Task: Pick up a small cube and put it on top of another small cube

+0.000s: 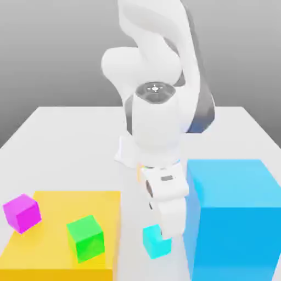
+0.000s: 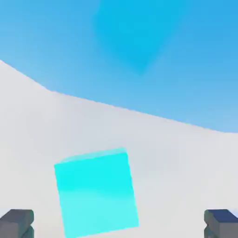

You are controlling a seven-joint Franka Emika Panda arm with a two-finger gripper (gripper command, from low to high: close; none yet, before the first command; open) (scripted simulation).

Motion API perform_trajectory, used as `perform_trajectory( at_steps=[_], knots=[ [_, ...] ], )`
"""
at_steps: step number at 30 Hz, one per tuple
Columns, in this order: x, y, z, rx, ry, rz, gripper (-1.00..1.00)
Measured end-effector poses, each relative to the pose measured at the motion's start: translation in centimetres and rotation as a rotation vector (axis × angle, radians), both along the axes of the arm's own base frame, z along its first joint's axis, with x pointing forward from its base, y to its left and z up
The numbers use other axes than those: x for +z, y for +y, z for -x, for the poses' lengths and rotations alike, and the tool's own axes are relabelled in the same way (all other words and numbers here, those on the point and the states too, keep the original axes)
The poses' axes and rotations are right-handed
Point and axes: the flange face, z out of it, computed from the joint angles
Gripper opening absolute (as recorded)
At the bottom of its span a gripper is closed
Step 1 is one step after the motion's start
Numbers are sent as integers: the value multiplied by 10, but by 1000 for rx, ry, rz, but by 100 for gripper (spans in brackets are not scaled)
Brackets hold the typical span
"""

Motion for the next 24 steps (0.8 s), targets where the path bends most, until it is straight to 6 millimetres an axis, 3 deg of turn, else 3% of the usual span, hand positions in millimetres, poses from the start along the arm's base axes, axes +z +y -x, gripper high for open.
perform_trajectory(
  at_steps=[5,6,13,20,24],
  knots=[
    [-44,1,1,20,-1,4,0],
    [-53,1,2,22,1,5,-100],
    [-55,1,3,23,3,7,-100],
    [2,1,3,21,3,8,-100],
    [27,-6,-11,-148,-64,42,-100]
  ],
)
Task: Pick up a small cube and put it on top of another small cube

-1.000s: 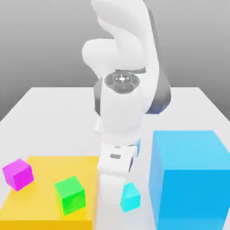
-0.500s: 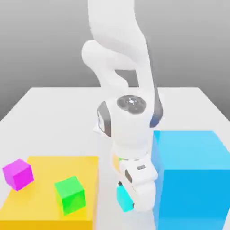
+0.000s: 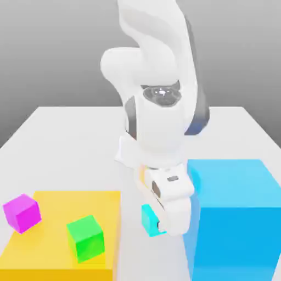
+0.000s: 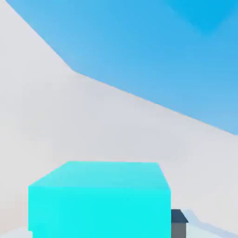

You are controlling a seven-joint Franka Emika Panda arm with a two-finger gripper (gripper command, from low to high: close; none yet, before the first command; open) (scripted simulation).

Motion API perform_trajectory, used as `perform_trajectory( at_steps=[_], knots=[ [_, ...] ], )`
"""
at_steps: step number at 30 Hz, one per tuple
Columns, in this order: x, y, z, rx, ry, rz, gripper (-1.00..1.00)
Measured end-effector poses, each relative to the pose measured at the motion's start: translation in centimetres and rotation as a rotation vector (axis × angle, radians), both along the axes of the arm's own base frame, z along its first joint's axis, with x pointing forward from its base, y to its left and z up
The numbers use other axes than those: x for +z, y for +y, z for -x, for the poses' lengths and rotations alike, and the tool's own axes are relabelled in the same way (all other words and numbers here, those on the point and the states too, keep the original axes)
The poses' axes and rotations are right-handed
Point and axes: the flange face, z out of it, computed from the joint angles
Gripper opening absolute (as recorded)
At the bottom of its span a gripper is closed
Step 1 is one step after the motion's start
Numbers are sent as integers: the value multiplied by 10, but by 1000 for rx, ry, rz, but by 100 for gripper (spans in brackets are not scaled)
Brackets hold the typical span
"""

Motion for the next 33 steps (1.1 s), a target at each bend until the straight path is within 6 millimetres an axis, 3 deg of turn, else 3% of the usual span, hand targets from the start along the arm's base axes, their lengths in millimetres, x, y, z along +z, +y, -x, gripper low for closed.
perform_trajectory(
  at_steps=[9,21,33],
  knots=[
    [49,-8,-35,-449,-205,36,-100],
    [80,-105,-93,-1420,-254,-99,-100],
    [118,-207,-122,-2284,-263,-289,-100]
  ],
)
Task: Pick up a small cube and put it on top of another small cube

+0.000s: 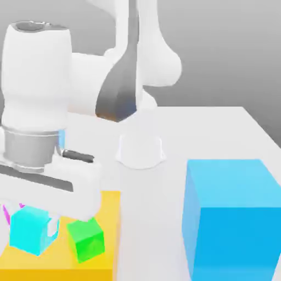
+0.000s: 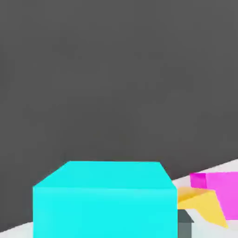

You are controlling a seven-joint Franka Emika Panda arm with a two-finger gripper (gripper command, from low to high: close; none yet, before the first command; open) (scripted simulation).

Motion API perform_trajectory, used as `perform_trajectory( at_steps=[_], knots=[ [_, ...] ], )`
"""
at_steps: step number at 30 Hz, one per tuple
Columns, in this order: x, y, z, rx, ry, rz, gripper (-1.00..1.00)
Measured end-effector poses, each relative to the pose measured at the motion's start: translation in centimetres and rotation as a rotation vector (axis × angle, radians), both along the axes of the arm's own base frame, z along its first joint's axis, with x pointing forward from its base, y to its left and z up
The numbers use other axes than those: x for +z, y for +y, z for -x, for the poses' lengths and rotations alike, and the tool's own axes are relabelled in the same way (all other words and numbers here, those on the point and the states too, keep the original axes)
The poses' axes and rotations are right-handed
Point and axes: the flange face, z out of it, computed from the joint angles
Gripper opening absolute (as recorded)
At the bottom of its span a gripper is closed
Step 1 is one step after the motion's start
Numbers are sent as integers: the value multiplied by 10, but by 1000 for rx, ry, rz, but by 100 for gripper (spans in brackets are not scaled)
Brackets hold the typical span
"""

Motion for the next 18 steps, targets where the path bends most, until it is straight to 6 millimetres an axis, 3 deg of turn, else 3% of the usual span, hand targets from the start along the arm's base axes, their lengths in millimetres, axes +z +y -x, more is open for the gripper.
perform_trajectory(
  at_steps=[8,11,18],
  knots=[
    [35,-67,-5,-528,-114,-153,-100],
    [5,-90,0,-611,-43,-188,-100],
    [-96,-126,21,-711,158,-217,-100]
  ],
)
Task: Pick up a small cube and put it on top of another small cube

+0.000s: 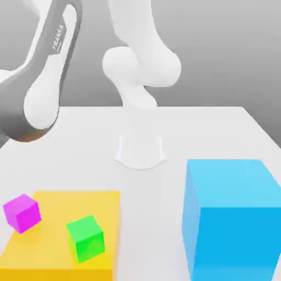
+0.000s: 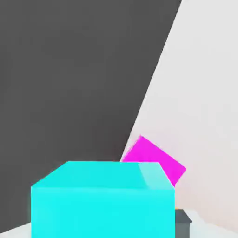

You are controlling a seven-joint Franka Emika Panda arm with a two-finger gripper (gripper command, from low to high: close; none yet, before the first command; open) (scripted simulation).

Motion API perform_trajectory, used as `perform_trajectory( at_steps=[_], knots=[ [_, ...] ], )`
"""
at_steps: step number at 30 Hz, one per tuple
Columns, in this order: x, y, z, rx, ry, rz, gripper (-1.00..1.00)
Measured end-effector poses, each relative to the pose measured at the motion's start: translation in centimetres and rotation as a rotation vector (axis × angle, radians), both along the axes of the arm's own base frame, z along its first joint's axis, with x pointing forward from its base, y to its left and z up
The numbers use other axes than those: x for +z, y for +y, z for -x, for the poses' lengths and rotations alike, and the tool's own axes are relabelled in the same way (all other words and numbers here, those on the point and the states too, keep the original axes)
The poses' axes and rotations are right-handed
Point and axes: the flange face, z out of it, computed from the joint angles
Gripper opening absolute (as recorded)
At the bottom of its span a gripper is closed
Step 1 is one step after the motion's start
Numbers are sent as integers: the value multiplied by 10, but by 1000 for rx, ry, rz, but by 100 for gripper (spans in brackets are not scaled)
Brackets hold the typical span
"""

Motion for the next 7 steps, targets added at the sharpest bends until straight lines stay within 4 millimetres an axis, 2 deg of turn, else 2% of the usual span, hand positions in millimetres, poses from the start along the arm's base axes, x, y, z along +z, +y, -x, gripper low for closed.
perform_trajectory(
  at_steps=[1,2,7],
  knots=[
    [-18,-1,0,-2,5,-2,-100],
    [-36,-1,1,-3,7,-3,100],
    [-36,-1,1,-3,7,-3,100]
  ],
)
